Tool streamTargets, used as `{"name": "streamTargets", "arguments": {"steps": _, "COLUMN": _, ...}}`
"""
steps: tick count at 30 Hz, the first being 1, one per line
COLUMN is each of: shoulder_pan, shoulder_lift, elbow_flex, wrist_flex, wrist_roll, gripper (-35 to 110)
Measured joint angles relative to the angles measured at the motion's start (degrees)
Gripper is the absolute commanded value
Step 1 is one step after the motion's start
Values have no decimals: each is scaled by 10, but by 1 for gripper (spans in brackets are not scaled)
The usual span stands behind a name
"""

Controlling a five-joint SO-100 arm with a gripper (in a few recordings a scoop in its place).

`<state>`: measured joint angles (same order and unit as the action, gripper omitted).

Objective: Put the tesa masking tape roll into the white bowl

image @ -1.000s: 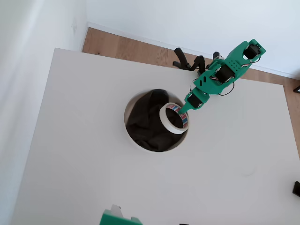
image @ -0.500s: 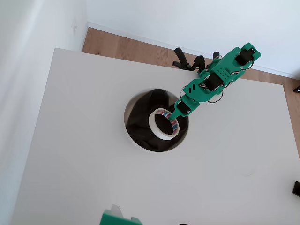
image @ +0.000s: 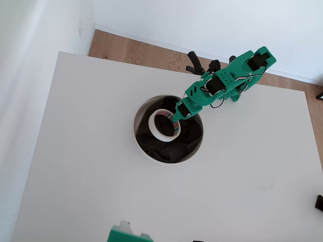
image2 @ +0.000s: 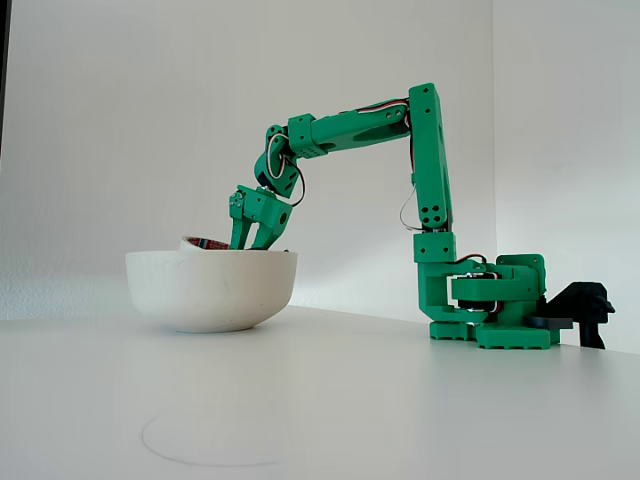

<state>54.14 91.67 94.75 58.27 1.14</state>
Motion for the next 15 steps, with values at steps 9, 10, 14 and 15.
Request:
{"name": "streamTargets", "arguments": {"steps": 9, "shoulder_pan": 28, "shoulder_lift": -47, "elbow_flex": 0, "wrist_flex": -11, "wrist_roll": -6, "gripper": -8}}
{"name": "streamTargets", "arguments": {"steps": 10, "shoulder_pan": 27, "shoulder_lift": -47, "elbow_flex": 0, "wrist_flex": -12, "wrist_roll": -4, "gripper": -6}}
{"name": "streamTargets", "arguments": {"steps": 14, "shoulder_pan": 24, "shoulder_lift": -47, "elbow_flex": 0, "wrist_flex": -8, "wrist_roll": 15, "gripper": 6}}
{"name": "streamTargets", "arguments": {"steps": 15, "shoulder_pan": 24, "shoulder_lift": -47, "elbow_flex": 0, "wrist_flex": -5, "wrist_roll": 19, "gripper": 13}}
